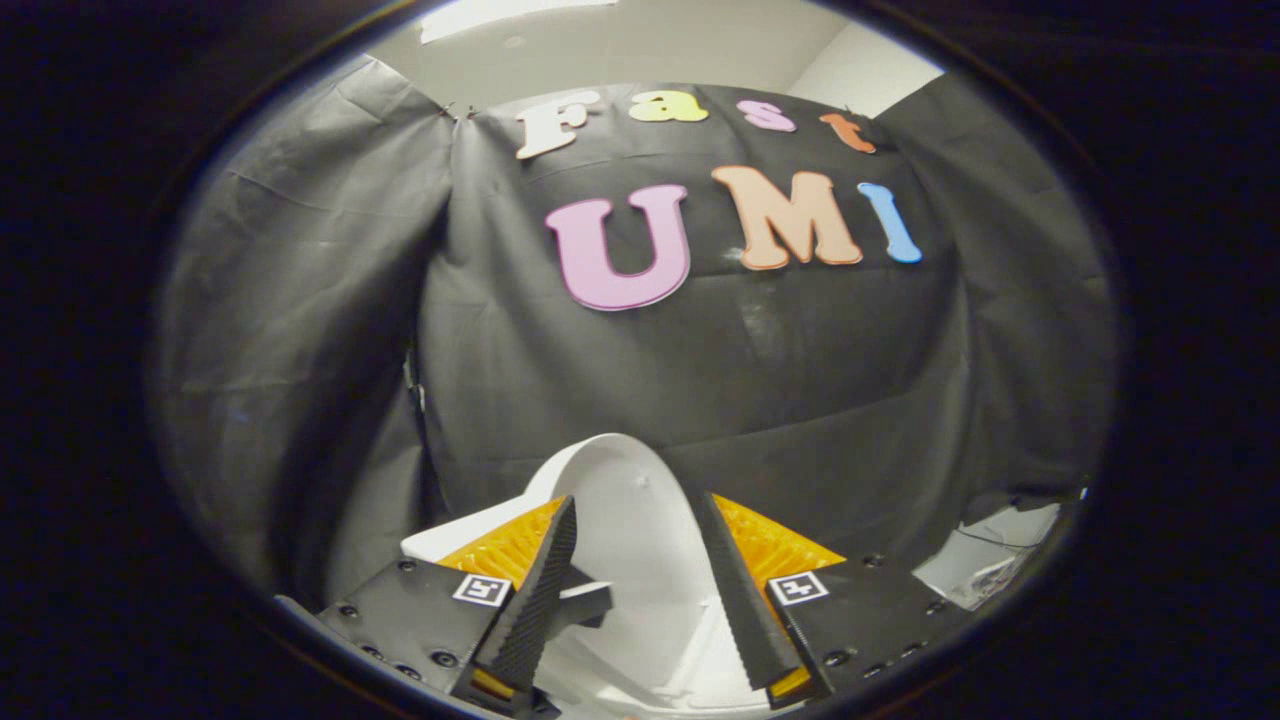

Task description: Open the toilet lid.

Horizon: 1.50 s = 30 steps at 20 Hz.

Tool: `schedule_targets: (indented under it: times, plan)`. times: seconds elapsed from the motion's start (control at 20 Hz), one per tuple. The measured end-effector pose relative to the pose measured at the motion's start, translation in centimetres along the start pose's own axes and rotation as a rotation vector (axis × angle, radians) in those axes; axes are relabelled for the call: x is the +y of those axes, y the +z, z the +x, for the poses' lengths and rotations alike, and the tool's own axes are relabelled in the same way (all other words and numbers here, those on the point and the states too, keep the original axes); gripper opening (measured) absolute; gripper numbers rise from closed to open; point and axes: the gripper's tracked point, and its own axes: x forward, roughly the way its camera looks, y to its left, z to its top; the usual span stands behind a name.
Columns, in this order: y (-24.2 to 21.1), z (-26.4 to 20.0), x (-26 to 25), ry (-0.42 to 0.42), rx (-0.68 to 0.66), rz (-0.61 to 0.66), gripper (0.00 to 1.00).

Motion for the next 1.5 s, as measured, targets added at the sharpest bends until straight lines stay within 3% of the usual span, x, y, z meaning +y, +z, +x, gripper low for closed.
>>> schedule_targets:
  times: [0.2,0.55,0.7,0.9,1.05,1.3,1.5]
  plan:
    - [1.5,-0.9,-6.6,-0.059,0.005,0.001,0.82]
    - [3.3,-3.4,-18.0,-0.166,0.008,-0.047,0.74]
    - [3.9,-4.0,-21.0,-0.143,0.0,-0.042,0.74]
    - [3.7,-4.0,-24.9,-0.151,0.012,-0.036,0.64]
    - [3.0,-3.9,-25.1,-0.046,0.026,-0.011,0.63]
    - [0.7,-4.1,-28.7,-0.021,0.055,0.037,0.62]
    - [-1.1,-6.0,-30.7,0.017,0.105,-0.055,0.62]
